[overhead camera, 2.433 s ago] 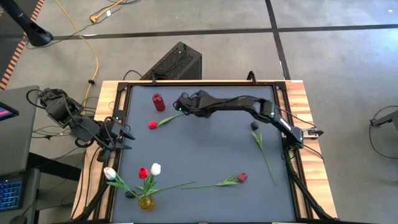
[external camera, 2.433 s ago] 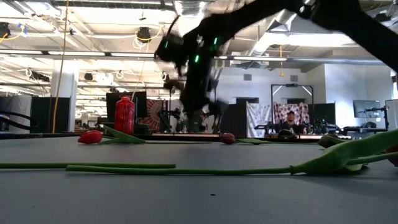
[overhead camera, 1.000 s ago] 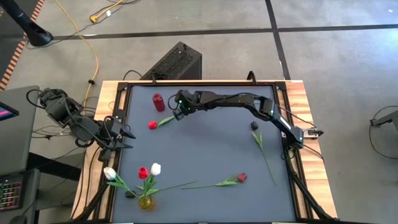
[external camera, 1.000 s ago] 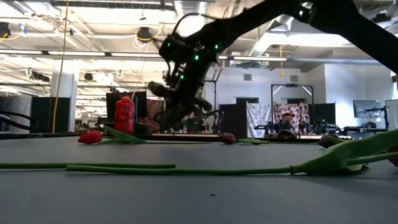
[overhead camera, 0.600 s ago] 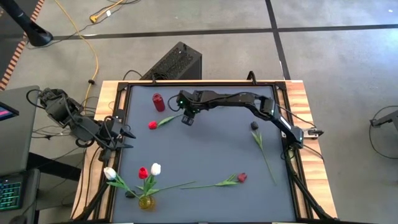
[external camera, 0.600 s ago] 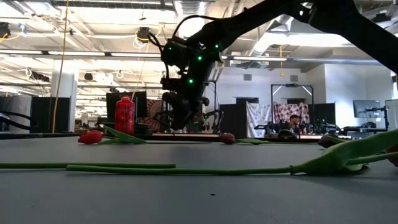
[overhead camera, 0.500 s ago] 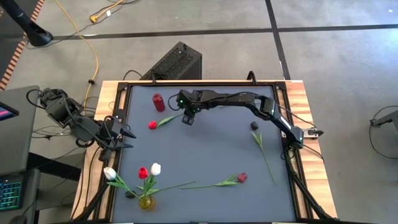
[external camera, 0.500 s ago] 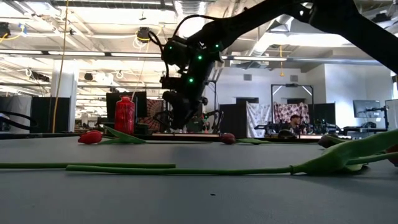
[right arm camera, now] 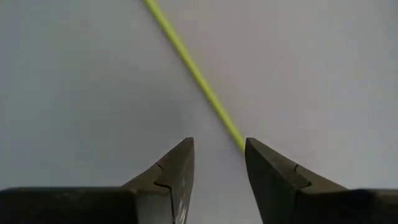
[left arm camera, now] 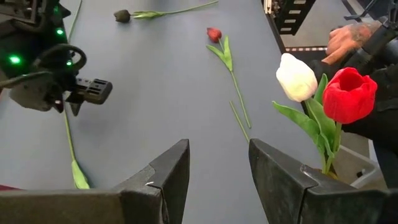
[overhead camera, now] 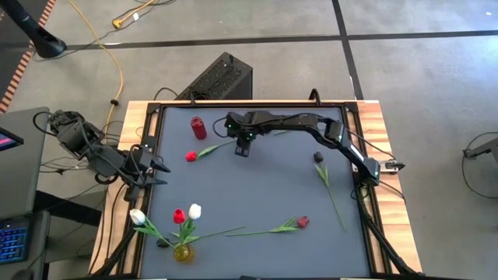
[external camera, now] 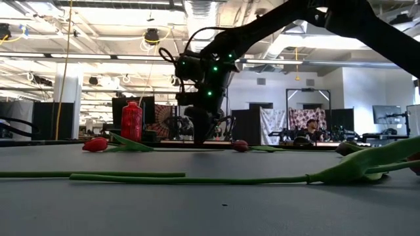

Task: Sort flowers into vase by color
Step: Put the red tulip into the yellow vase

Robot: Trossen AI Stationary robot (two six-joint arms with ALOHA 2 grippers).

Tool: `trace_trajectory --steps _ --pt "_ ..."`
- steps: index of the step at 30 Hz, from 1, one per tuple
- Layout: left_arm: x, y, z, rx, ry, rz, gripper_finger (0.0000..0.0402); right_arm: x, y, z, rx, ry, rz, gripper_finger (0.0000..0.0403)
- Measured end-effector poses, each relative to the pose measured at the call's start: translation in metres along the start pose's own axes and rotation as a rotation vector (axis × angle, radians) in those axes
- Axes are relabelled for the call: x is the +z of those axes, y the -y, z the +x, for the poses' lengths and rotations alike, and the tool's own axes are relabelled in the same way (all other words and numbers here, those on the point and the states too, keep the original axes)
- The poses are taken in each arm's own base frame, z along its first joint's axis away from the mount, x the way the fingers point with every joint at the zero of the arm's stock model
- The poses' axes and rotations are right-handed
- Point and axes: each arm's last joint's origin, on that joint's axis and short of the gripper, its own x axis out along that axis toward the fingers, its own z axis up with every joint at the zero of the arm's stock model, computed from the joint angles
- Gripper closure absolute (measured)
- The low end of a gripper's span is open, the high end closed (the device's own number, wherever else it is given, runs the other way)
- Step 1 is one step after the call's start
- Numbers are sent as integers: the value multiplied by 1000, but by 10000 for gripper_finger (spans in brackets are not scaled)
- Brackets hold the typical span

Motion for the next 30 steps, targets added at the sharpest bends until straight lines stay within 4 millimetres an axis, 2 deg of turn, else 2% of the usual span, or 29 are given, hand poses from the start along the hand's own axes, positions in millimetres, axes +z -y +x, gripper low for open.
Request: trace_trajectory --steps 3,6,10,16,20,27,30 --pt "0 0 0 6 2 2 248 0 -3 0 -5 -3 -17 233" --pt "0 0 1 8 -1 3 248 -2 -5 14 -5 -17 -13 233" --pt "0 1 2 6 -4 -4 248 -2 -7 19 -67 -29 -28 233" --pt "1 1 2 8 -4 4 248 -1 -8 18 -62 -28 -66 235" --pt "1 1 2 8 -4 5 248 3 -14 14 -58 -23 -157 237" --pt "1 1 2 8 -4 5 248 21 -33 2 -77 92 -337 237" --pt "1 1 2 8 -4 5 248 26 -31 1 -40 147 -345 237"
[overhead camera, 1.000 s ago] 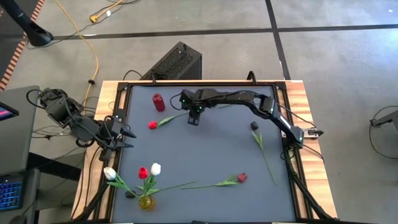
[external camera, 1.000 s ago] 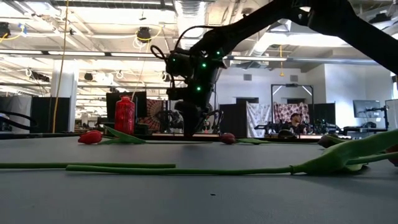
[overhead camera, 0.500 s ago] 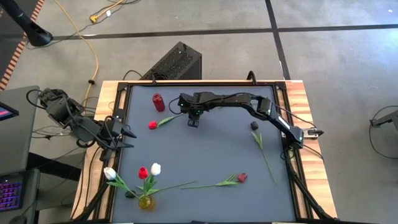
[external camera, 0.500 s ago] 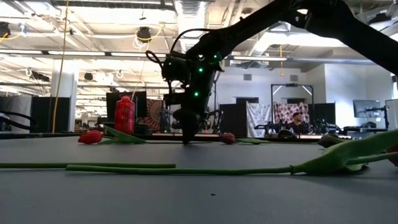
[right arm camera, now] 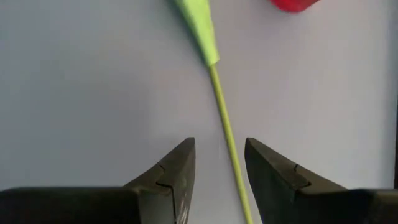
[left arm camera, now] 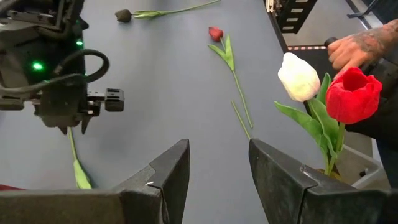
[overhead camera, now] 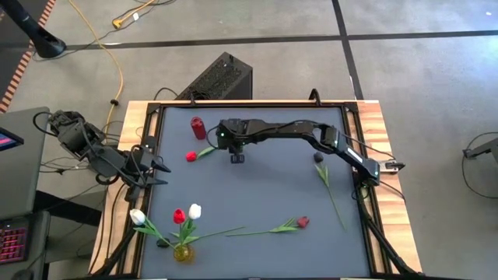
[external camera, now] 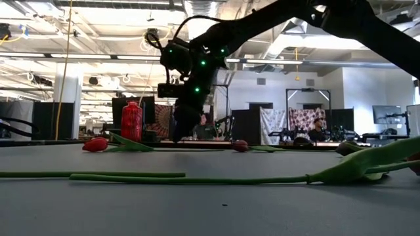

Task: Sort flowers into vase by color
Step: Put the red tulip into the yellow vase

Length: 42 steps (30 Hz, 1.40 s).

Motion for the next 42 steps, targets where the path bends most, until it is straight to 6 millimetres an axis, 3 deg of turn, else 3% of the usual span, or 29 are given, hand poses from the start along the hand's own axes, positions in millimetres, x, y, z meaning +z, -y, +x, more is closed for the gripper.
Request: trace_trajectory --steps 10,19,28,42 --pt "0 0 0 -1 -1 -6 248 -2 17 10 60 96 79 237" --pt "0 0 0 0 0 -7 248 -9 12 31 77 80 54 237" --pt "0 0 0 3 1 0 248 -10 11 35 111 76 66 240" --pt "0 0 0 5 2 -7 248 -11 9 35 159 84 60 352"
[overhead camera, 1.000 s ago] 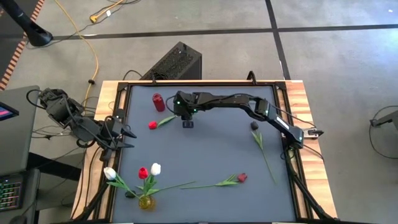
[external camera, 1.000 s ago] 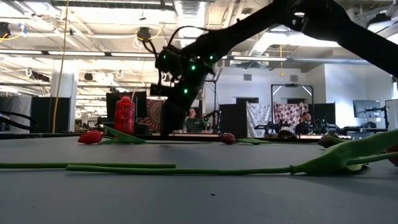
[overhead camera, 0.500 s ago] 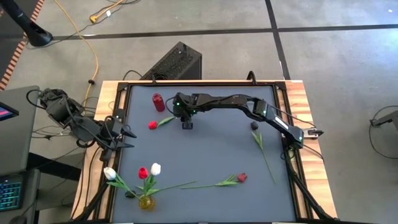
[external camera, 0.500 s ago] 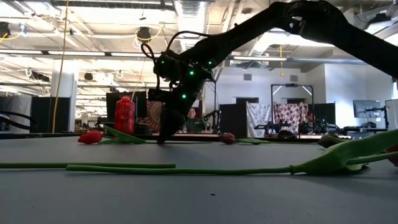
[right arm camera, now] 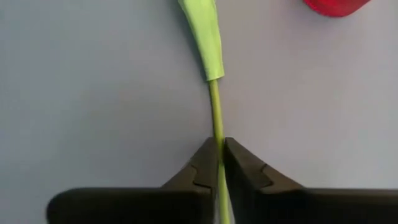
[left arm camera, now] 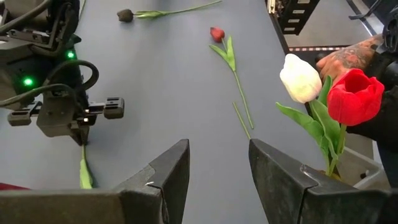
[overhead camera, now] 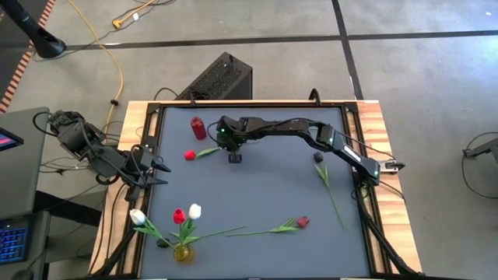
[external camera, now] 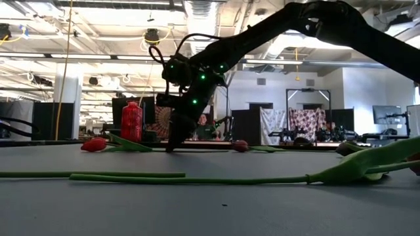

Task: Sort flowers into vase by color
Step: Put the red tulip into the yellow vase

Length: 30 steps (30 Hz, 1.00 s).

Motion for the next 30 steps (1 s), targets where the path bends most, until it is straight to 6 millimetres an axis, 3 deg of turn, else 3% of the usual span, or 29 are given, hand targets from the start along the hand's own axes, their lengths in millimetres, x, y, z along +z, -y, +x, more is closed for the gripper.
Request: trace_trajectory --steps 7,15,30 --pt "0 0 0 0 0 0 248 -2 -2 0 13 -27 -33 382" --pt "0 0 0 -1 0 6 248 0 -2 -10 16 -35 2 386" --pt "0 0 0 0 0 7 248 22 2 -94 -5 16 66 386"
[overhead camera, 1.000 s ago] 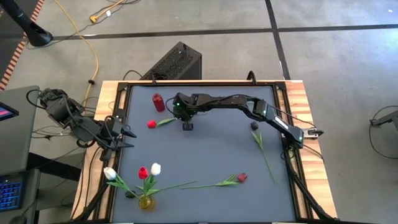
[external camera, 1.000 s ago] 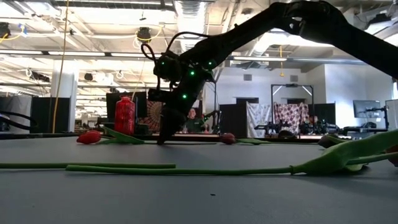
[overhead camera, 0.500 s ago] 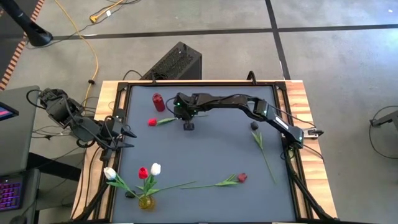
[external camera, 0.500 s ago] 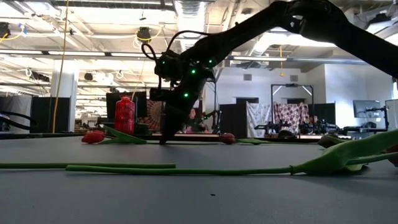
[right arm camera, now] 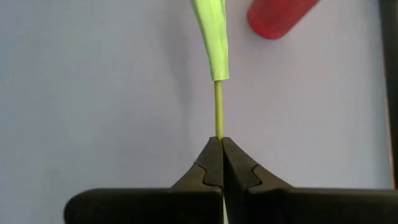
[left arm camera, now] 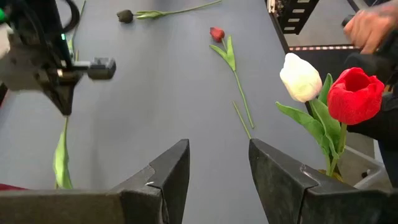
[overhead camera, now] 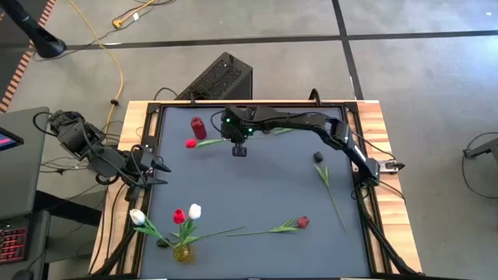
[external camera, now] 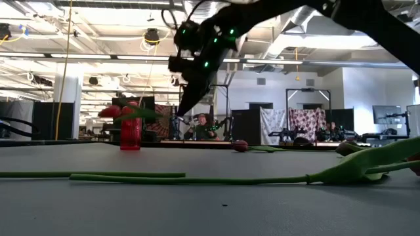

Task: Sort flowers into vase by color
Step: Put the red tulip into the yellow vase

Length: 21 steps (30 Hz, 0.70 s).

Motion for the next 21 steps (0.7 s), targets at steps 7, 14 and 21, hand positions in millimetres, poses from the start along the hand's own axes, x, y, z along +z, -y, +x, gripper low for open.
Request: trace_trajectory --steps 7,14,21 --pt "0 0 0 4 2 0 248 5 -2 -47 46 23 78 386" --pt "0 -1 0 17 8 -1 248 9 -11 -81 54 37 96 386" --pt "0 -1 0 18 8 -22 248 2 -14 -96 49 -35 131 386"
